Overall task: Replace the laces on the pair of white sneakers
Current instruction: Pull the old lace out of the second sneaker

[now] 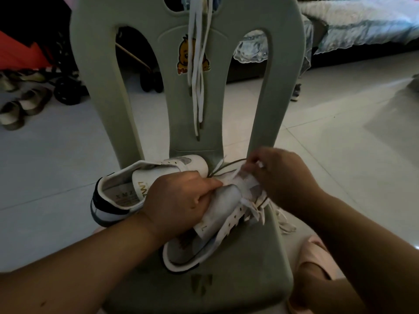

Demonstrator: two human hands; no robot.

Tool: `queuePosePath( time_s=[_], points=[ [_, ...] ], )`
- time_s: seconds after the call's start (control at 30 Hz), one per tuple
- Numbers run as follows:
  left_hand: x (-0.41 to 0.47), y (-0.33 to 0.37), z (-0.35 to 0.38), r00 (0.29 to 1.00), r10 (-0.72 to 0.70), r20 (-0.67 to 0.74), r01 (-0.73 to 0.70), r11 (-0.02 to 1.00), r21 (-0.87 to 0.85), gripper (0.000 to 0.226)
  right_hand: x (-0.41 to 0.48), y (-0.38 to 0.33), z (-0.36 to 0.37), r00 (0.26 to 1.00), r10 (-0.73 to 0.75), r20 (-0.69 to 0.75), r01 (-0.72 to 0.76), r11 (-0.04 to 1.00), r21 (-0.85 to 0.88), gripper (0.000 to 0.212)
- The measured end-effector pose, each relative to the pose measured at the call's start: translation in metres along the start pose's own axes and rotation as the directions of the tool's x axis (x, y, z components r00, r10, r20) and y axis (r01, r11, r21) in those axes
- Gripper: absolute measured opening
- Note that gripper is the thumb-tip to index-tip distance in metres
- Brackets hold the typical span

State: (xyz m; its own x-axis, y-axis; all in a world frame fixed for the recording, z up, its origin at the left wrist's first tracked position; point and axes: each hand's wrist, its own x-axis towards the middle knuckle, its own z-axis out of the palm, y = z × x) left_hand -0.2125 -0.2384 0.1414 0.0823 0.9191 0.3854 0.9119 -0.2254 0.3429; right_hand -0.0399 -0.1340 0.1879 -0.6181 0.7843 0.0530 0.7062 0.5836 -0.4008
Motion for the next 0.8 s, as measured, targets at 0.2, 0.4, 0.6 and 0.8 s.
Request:
queuePosePath(
  time_s=[0.2, 0.4, 0.6, 0.8],
  points=[
    [0.003, 0.001, 0.002, 0.992, -0.122, 0.041, 0.124, 0.991, -0.041, 0.036, 0.005, 0.021, -0.022, 0.932, 0.271, -0.239, -0.181, 0.924, 0.338, 0.015],
    [0.015, -0.001, 0.008, 0.940, -0.268, 0.209, 0.276, 0.961, -0.008, 0.030, -0.005, 0.023, 0.005, 0.955, 0.189, 0.228, -0.194, 0.981, -0.001, 0.017],
    [0.023, 0.002, 0.004, 0.891, -0.355, 0.283, 0.364, 0.931, 0.025, 0.027, -0.014, 0.017, 0.022, 0.951, 0.111, 0.290, -0.092, 0.993, -0.079, 0.021],
    [0.025, 0.033, 0.005, 0.890, -0.258, 0.376, 0.242, 0.966, 0.089, 0.049, -0.011, 0.007, 0.008, 0.903, 0.276, 0.329, -0.377, 0.876, 0.301, 0.019]
  ],
)
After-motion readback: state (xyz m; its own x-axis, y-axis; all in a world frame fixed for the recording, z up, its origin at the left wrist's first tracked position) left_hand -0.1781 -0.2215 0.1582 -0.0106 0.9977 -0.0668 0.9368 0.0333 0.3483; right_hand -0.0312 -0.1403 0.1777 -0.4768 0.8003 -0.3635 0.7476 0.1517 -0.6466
